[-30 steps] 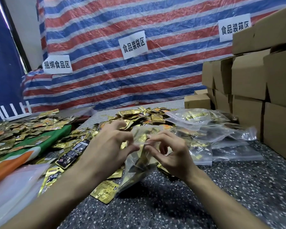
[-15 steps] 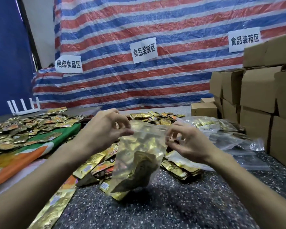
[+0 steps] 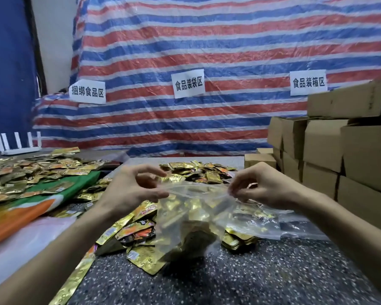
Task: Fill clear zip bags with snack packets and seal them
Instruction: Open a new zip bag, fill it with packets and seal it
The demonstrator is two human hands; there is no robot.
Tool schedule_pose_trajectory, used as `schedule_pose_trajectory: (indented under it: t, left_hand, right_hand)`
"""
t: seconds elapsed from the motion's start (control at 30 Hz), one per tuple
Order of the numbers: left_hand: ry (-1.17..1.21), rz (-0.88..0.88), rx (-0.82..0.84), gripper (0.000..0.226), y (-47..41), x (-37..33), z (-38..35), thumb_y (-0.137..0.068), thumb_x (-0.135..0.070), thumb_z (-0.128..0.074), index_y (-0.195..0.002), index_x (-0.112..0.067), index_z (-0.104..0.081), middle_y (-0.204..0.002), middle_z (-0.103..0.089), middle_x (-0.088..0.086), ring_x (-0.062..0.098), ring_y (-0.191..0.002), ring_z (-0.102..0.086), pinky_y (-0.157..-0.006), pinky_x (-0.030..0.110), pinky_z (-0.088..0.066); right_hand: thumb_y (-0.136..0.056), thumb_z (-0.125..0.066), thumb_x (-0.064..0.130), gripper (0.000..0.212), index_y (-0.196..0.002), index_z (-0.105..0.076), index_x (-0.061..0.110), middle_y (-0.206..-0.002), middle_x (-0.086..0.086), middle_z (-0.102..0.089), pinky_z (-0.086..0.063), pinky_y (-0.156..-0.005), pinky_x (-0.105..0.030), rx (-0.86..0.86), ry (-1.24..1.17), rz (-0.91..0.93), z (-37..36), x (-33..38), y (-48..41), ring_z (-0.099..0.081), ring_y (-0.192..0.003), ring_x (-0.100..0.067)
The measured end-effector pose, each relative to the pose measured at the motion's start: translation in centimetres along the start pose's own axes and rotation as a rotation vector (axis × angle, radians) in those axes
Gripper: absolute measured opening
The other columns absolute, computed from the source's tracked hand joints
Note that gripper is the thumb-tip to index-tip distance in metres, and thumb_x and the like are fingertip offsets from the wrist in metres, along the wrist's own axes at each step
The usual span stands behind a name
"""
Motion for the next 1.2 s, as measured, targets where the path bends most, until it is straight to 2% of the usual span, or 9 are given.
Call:
schedule_pose_trajectory:
  t: [0.1, 0.3, 0.43, 0.57, 0.67, 0.8, 0.93, 1.0, 1.2]
  left_hand:
    - [0.085, 0.085, 0.0, 0.027, 0.4, 1.1, 0.1, -0.055, -0.02, -0.088, -0.079, -0.011, -0.08, -0.08, -0.076, 0.011, 0.018, -0.069, -0.072, -0.062, 0.021, -0.057]
    - [-0.015, 0.132, -0.008, 0.021, 1.0, 2.2, 0.4, -0.06, -0.028, -0.084, -0.071, -0.011, -0.08, -0.071, -0.074, 0.01, 0.01, -0.059, -0.065, -0.056, 0.02, -0.052]
    - [-0.076, 0.055, 0.002, 0.025, 0.8, 1.6, 1.2, -0.07, -0.031, -0.077, -0.076, -0.007, -0.076, -0.071, -0.072, 0.013, 0.013, -0.059, -0.061, -0.054, 0.019, -0.048]
    - [-0.141, -0.072, 0.022, 0.03, 0.8, 0.3, 1.3, -0.075, -0.037, -0.068, -0.082, -0.008, -0.071, -0.073, -0.067, 0.013, 0.01, -0.059, -0.055, -0.053, 0.02, -0.044]
    - [-0.16, -0.095, 0.025, 0.018, 0.4, 0.0, 0.4, -0.084, -0.023, -0.07, -0.084, -0.005, -0.07, -0.075, -0.067, 0.014, 0.014, -0.062, -0.056, -0.056, 0.025, -0.045]
    - [-0.208, -0.084, 0.054, 0.008, 0.4, 0.4, -1.2, -0.089, -0.012, -0.068, -0.085, -0.006, -0.068, -0.076, -0.065, 0.008, 0.005, -0.061, -0.053, -0.055, 0.02, -0.044]
    - [-0.217, -0.162, 0.043, 0.01, 0.5, -0.2, -2.3, -0.089, -0.014, -0.069, -0.08, -0.011, -0.067, -0.067, -0.058, -0.003, 0.001, -0.055, -0.046, -0.052, 0.017, -0.038]
    - [-0.256, -0.209, 0.057, 0.012, 0.5, -0.8, -2.8, -0.089, -0.014, -0.07, -0.079, -0.016, -0.065, -0.069, -0.059, -0.002, 0.005, -0.059, -0.048, -0.055, 0.024, -0.04]
    - [-0.302, -0.287, 0.107, 0.008, 0.5, -1.8, -2.8, -0.087, -0.011, -0.072, -0.082, -0.013, -0.065, -0.078, -0.065, 0.001, 0.017, -0.072, -0.06, -0.067, 0.035, -0.051]
  right_hand:
    - [-0.085, -0.075, 0.009, 0.016, -0.087, -0.078, 0.024, -0.085, 0.011, -0.075, -0.057, -0.074, -0.025, -0.001, -0.001, 0.008, 0.0, 0.2, 0.1, -0.07, -0.081, -0.006]
    - [-0.085, -0.074, 0.007, 0.017, -0.089, -0.071, 0.023, -0.083, 0.005, -0.072, -0.051, -0.066, -0.019, -0.021, -0.071, 0.033, -0.5, 0.5, 0.3, -0.067, -0.075, -0.006]
    - [-0.085, -0.072, 0.001, 0.02, -0.099, -0.063, 0.013, -0.085, -0.008, -0.071, -0.049, -0.066, -0.021, -0.039, -0.149, 0.091, -0.1, 1.1, 0.2, -0.064, -0.077, -0.013]
    - [-0.085, -0.069, -0.005, 0.025, -0.101, -0.059, 0.012, -0.084, -0.009, -0.068, -0.049, -0.066, -0.023, -0.073, -0.266, 0.092, 0.9, 1.1, 0.1, -0.061, -0.075, -0.013]
    - [-0.087, -0.062, -0.006, 0.024, -0.098, -0.056, 0.015, -0.082, -0.005, -0.065, -0.047, -0.062, -0.022, -0.082, -0.15, 0.036, 0.6, 0.7, -0.2, -0.056, -0.069, -0.006]
    - [-0.089, -0.062, 0.008, 0.022, -0.106, -0.058, 0.021, -0.096, -0.002, -0.063, -0.048, -0.065, -0.018, 0.048, 0.026, -0.113, -0.1, 0.0, -0.2, -0.056, -0.078, -0.006]
    - [-0.085, -0.064, 0.046, 0.047, -0.128, -0.054, 0.031, -0.129, 0.02, -0.053, -0.04, -0.091, -0.01, 0.142, 0.132, 0.064, -1.2, 2.5, -0.7, -0.047, -0.115, 0.012]
    - [-0.09, -0.066, 0.046, 0.049, -0.133, -0.054, 0.026, -0.136, 0.016, -0.052, -0.037, -0.1, -0.014, 0.155, 0.157, 0.155, -2.4, 4.2, -1.5, -0.047, -0.122, 0.005]
    - [-0.092, -0.069, 0.023, 0.017, -0.106, -0.072, 0.013, -0.095, -0.001, -0.07, -0.051, -0.07, -0.024, 0.132, 0.086, 0.218, -3.6, 6.3, -3.5, -0.061, -0.081, -0.009]
Point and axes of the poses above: each hand's wrist, its own y-axis away from the middle knuckle, its own z-axis out of the back of the hand, x = y × z, the point moved 2 cm from there along -y, towards the middle knuckle
